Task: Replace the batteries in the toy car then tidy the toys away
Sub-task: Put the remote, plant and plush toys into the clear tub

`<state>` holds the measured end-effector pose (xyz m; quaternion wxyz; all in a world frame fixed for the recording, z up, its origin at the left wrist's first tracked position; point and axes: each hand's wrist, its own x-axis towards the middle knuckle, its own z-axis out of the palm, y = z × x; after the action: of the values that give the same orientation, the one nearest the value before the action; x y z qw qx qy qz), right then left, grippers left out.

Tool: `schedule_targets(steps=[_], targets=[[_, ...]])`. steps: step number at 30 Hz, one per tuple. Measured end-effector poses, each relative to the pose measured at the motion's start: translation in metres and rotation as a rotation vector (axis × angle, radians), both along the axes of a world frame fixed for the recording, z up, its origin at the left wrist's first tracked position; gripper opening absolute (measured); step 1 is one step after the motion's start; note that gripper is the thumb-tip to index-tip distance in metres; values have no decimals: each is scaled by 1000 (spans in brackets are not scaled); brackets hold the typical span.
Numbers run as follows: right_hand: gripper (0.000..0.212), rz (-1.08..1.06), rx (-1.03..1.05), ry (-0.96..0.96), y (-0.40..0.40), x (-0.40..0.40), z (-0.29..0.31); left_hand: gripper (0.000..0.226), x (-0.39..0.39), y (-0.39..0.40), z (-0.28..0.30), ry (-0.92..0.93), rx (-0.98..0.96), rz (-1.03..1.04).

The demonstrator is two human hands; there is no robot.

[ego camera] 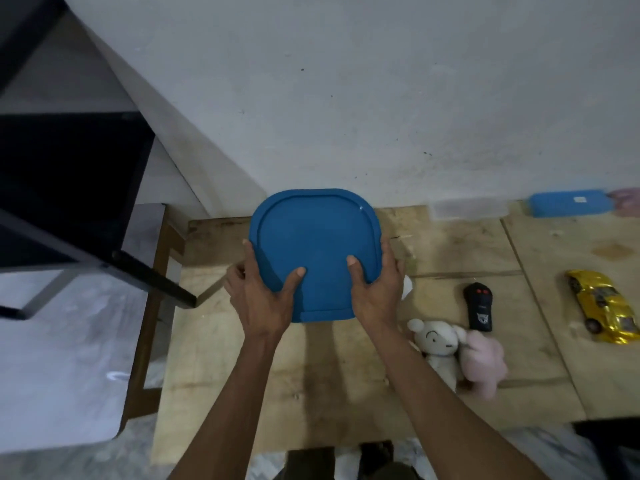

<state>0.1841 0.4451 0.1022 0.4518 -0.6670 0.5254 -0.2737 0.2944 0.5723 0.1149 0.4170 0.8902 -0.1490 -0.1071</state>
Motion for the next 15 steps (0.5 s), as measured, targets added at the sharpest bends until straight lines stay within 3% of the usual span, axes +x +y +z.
schedule_targets(steps=[8, 15], targets=[[70, 78, 11, 24, 92, -90, -2, 107, -98, 97, -5, -11, 70, 72], [77, 221, 137, 314, 109, -125, -36, 104, -123, 120, -45, 113, 309, 19]])
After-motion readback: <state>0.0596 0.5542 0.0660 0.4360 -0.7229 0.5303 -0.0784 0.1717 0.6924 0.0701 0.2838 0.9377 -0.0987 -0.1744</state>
